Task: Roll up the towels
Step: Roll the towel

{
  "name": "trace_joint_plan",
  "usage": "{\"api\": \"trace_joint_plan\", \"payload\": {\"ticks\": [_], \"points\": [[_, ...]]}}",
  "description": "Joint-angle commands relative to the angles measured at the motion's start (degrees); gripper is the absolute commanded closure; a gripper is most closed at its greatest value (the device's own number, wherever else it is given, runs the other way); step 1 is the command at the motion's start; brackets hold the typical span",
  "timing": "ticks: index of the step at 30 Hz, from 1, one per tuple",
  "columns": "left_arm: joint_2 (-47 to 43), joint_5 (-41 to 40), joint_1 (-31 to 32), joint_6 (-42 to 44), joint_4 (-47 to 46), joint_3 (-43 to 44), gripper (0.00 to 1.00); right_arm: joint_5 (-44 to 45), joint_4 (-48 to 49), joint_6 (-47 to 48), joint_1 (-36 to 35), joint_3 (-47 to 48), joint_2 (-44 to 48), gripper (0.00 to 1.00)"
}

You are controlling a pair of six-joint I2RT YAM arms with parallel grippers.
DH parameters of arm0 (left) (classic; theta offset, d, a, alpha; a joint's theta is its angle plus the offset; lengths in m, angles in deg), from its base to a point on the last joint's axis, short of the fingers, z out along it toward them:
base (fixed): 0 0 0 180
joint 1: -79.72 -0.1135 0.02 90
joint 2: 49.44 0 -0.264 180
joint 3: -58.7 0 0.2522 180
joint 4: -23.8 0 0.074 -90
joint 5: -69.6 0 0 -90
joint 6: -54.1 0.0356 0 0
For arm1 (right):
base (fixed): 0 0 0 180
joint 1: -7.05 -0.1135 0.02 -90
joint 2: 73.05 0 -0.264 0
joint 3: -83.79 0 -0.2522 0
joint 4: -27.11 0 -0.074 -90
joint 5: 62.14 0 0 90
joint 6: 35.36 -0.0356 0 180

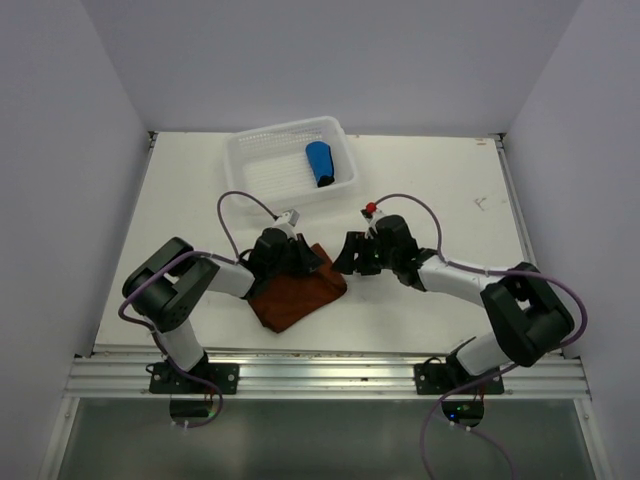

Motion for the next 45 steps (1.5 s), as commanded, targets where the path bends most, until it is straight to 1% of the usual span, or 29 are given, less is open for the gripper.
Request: {"api": "trace_joint_plan", "payload": {"ticks": [1,3,6,13,18,22,25,28,30,31,36,39,40,42,43,45], "points": [[-0.82,-1.87,0.24,0.77,2.87,-1.31,0.88,-4.42,3.01,-3.02,1.28,2.17,-3.43,0.35],[-1.09,-1.96,0.24,0.86,3.22,-1.22,0.88,-6.08,4.51,-3.64,1.37,2.25,-5.1,0.38],[-1.18,-1.87,0.33,0.95,3.66,-0.96,0.88,-7.84,5.92,-3.73,1.45,1.91,-7.48,0.4],[-1.44,-2.13,0.33,1.39,4.54,-0.61,0.88,-8.29,6.72,-2.33,1.37,-0.9,-9.24,0.41],[-2.32,-2.39,0.33,1.56,5.42,-0.34,0.88,-6.97,7.24,-0.13,1.37,-4.24,-11.0,0.48],[-2.41,-2.48,0.33,1.65,6.21,0.1,0.88,-6.88,8.29,0.75,1.37,-5.39,-12.41,0.54],[-2.32,-2.83,0.24,1.65,7.0,0.8,0.88,-6.53,7.68,1.8,1.11,-5.48,-11.71,0.57],[-2.14,-3.27,0.07,1.74,8.05,1.76,0.88,-4.69,5.66,4.0,-0.04,-5.13,-10.92,0.61],[-2.06,-3.45,-0.02,1.83,8.58,2.99,0.88,-3.98,5.4,4.18,-0.82,-5.48,-10.74,0.65],[-2.05,-3.54,-0.37,1.91,9.54,3.52,0.88,-3.63,5.31,4.7,-1.18,-5.65,-10.39,0.67],[-2.23,-4.24,-1.6,2.71,13.23,7.47,0.88,0.49,4.69,6.02,-3.99,-7.23,-9.07,0.74],[-2.14,-4.59,-3.0,2.71,15.16,9.67,0.88,4.09,4.78,6.38,-5.74,-8.2,-7.4,0.81],[-1.97,-4.77,-3.53,2.62,15.61,10.2,0.88,4.98,4.61,6.47,-6.19,-8.2,-6.88,0.84],[-1.97,-4.68,-4.06,2.53,16.31,11.61,0.88,6.65,4.25,6.73,-7.24,-8.12,-5.91,0.87],[-1.97,-4.59,-4.58,2.44,16.32,11.96,0.88,7.87,3.99,6.82,-7.59,-8.03,-5.73,0.91],[-1.97,-4.24,-4.94,2.27,16.49,12.93,0.88,9.28,3.64,6.73,-8.39,-7.68,-5.03,0.94]]}}
